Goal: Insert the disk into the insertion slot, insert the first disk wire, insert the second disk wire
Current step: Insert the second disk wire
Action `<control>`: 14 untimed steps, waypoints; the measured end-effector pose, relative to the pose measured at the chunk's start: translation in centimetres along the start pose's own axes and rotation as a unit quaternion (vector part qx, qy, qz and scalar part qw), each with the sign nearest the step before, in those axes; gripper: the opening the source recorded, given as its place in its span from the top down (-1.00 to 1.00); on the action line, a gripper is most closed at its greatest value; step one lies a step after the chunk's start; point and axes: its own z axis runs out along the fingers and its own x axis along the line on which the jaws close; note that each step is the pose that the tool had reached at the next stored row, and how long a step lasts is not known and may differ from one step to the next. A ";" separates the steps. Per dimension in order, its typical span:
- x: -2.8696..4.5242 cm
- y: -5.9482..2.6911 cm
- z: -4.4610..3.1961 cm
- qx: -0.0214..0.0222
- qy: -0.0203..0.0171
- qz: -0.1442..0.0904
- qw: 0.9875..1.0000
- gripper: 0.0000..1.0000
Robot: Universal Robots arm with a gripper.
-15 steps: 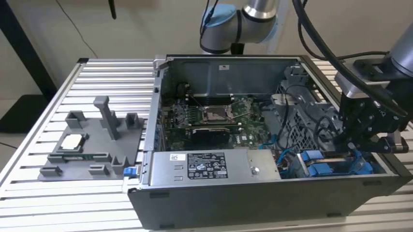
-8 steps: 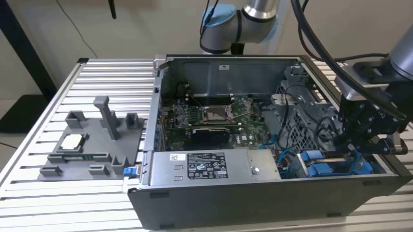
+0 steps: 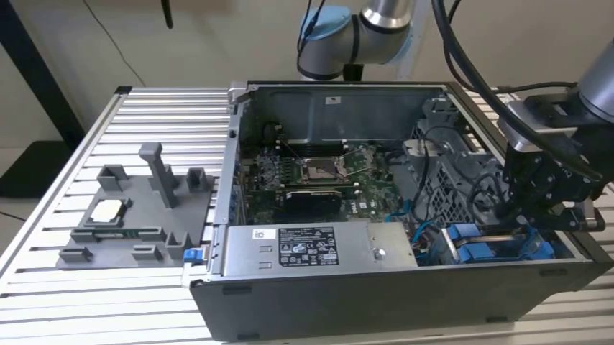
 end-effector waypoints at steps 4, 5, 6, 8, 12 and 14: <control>0.04 -0.01 0.35 0.000 0.001 0.000 1.000 0.62; 0.04 -0.02 0.44 0.000 0.001 0.000 1.000 0.62; 0.04 -0.02 0.49 0.000 0.001 0.000 1.000 0.62; 0.02 -0.02 0.21 -0.001 0.000 0.000 1.000 0.58; -0.11 -0.03 -1.22 -0.001 0.000 0.000 1.000 0.45; -0.15 -0.03 -1.68 -0.001 0.000 0.000 1.000 0.45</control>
